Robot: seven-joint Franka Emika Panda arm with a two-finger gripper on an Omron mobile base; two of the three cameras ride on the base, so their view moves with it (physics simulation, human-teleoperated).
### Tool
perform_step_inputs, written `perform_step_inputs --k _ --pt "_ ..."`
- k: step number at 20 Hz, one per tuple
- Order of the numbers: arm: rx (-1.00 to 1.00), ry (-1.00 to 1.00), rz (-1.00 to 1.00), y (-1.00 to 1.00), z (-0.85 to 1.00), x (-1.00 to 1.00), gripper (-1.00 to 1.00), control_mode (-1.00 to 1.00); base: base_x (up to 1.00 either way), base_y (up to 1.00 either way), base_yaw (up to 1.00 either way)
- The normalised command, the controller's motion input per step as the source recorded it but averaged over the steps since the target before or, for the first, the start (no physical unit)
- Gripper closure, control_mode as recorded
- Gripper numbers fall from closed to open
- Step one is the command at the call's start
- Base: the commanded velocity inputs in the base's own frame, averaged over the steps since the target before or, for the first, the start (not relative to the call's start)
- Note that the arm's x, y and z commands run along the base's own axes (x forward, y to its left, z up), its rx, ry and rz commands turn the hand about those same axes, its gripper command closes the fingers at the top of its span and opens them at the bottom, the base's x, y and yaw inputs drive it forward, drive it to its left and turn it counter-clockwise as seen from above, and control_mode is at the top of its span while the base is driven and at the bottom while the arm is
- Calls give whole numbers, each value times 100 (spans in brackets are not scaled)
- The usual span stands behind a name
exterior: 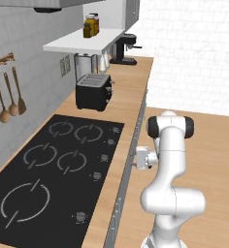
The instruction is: Take a straw from the drawer in front and place it inside the glass cup on the dining counter.
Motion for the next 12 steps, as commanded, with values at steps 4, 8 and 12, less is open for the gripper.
perform_step_inputs --k 4,8,12 --pt "0 0 0 7 -13 19 -100 -100 0 0 0" --pt "0 0 0 19 -13 3 -100 -100 0 0 0" --pt "0 0 0 28 -12 0 -100 -100 0 0 0"
